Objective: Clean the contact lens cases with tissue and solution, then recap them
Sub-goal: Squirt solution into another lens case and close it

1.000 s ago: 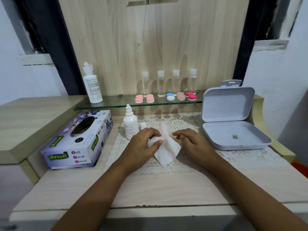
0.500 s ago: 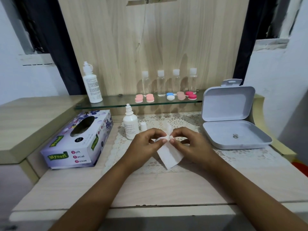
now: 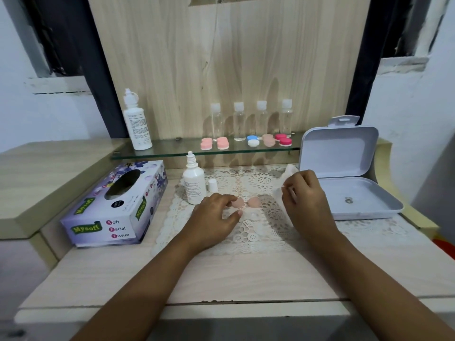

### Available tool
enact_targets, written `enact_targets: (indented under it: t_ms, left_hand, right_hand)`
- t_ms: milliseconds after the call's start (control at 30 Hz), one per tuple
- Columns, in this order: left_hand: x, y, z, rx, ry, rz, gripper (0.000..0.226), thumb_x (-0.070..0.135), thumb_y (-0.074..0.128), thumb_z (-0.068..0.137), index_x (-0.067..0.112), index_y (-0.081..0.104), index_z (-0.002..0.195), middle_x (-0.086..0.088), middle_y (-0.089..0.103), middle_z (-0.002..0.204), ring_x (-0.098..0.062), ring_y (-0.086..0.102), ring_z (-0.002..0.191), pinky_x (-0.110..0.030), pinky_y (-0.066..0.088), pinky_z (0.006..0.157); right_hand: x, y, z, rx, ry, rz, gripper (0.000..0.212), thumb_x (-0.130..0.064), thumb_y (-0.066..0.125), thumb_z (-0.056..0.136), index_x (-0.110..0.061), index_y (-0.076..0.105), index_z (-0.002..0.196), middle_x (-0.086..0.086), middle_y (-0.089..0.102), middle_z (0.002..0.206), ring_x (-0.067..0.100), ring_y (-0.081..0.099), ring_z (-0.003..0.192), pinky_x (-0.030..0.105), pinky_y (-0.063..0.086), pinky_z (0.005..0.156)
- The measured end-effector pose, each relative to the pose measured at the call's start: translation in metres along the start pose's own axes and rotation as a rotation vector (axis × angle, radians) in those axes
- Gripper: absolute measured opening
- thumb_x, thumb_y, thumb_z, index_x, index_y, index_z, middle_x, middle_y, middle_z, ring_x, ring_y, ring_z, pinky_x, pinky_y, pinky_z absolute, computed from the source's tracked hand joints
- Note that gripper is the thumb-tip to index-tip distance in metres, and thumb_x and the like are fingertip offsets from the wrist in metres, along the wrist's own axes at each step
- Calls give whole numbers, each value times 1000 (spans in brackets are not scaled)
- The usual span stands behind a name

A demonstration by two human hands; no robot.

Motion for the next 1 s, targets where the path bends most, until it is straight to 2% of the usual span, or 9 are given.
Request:
enact_targets:
  t_ms: [67,167,233,300,467,600,700,833,1000]
  left_hand:
    - [0,2,-1,-58,-8,78,42,41,54,90,21,54,127,3,55,119,-16,47,114,-37,36,100]
    - [1,3,-1,-93,8,103,34,44,52,90,25,60,117,5,56,114,-15,46,110,-38,36,98]
    - [2,3,-2,-105,11,102,30,47,49,90,26,62,108,8,56,108,-14,46,106,-37,35,96]
    - [3,3,-2,-117,7,97,40,55,42,86,27,64,104,9,56,105,-13,46,104,-37,34,95]
    - [2,4,-1,-85,24,115,32,45,48,92,26,64,113,7,57,110,-14,46,109,-36,33,98]
    - [3,4,-1,-72,48,91,28,43,49,93,30,61,114,11,58,107,-13,48,107,-37,35,96]
    - [2,4,-1,-77,63,100,30,45,49,92,30,63,114,12,58,108,-12,48,107,-38,36,95]
    - [2,5,0,-95,92,110,34,46,56,88,29,63,116,13,58,111,-11,48,106,-39,37,95]
    - [0,6,1,-89,97,66,32,43,60,87,27,65,113,12,60,107,-11,50,102,-45,41,92]
  right_hand:
    - [-1,2,-1,-30,-56,-36,9,7,61,80,3,55,75,18,52,86,27,50,60,27,40,55]
    - [-5,11,-4,-151,-100,29,6,0,63,81,0,58,76,10,52,85,24,52,66,30,44,58]
    - [-8,19,-7,-244,-112,135,4,-7,64,80,-5,63,77,-1,51,83,13,50,68,22,40,63]
    - [-11,24,-9,-317,-109,221,3,-9,66,78,-7,67,76,-6,50,82,8,50,67,11,38,63]
    - [-11,28,-10,-425,-96,182,5,-8,68,79,-7,72,81,0,60,85,5,52,71,9,34,64]
    - [-13,28,-11,-473,-106,167,10,-13,65,81,-6,73,82,4,62,87,7,50,75,-2,31,67]
    - [-13,30,-13,-544,-57,179,27,-24,51,80,-8,72,86,-3,53,89,6,49,78,6,31,69]
    - [-11,30,-17,-612,-51,131,38,-26,42,75,-14,72,97,-6,44,97,16,53,86,25,42,79]
    - [-9,34,-21,-650,-106,61,36,-24,42,79,-15,69,101,3,55,97,28,54,87,38,47,78]
Point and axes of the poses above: each hand's wrist, its own z-axis towards the middle knuckle, its own y-axis out of the palm, x = y × z, the point moved 4 cm from there along z, towards the middle knuckle
